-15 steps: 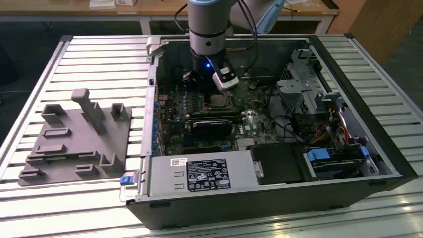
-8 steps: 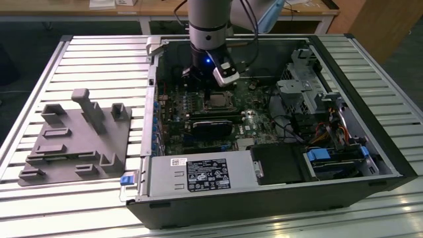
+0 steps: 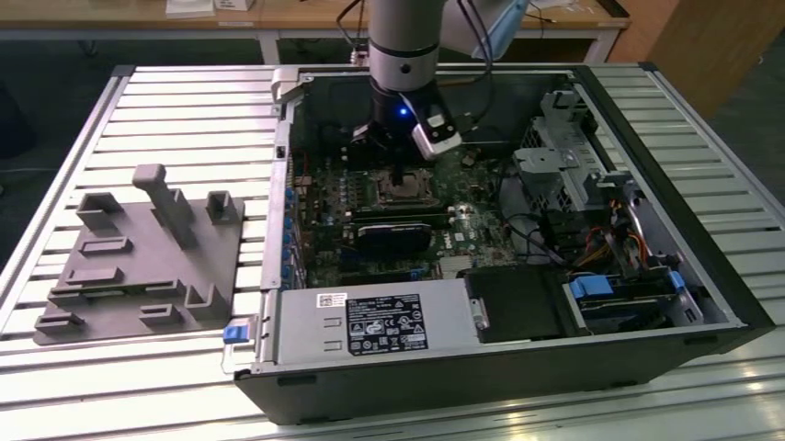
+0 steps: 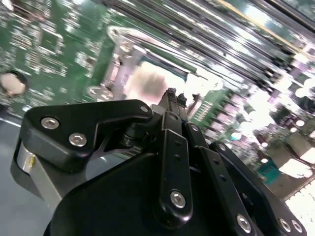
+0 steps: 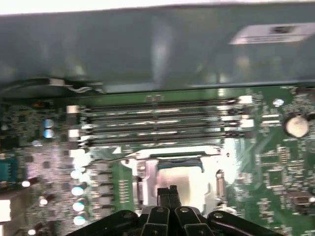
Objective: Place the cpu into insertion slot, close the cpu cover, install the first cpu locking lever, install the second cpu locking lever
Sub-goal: 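Close the cpu cover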
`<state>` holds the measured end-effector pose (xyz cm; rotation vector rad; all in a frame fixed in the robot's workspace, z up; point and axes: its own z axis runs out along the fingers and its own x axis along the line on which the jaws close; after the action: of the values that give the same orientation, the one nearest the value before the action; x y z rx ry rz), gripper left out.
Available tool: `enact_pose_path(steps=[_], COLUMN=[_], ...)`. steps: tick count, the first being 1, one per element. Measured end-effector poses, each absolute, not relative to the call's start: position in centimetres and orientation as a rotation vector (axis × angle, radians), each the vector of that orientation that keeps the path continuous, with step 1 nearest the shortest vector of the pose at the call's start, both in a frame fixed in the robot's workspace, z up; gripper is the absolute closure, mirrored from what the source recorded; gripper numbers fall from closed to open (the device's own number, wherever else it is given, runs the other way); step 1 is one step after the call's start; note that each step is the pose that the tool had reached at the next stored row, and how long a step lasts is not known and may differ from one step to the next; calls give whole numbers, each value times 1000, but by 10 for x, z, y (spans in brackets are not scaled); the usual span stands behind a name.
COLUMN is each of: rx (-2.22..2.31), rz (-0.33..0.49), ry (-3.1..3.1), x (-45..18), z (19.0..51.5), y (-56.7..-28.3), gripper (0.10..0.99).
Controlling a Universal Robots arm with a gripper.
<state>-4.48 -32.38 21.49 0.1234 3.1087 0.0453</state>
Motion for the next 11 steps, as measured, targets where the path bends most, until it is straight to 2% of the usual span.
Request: enact_pose_path(steps=[11], rx=[124], rz=[45], ry=[3110], x=[-38], z=[224], y=[-324], gripper=[980])
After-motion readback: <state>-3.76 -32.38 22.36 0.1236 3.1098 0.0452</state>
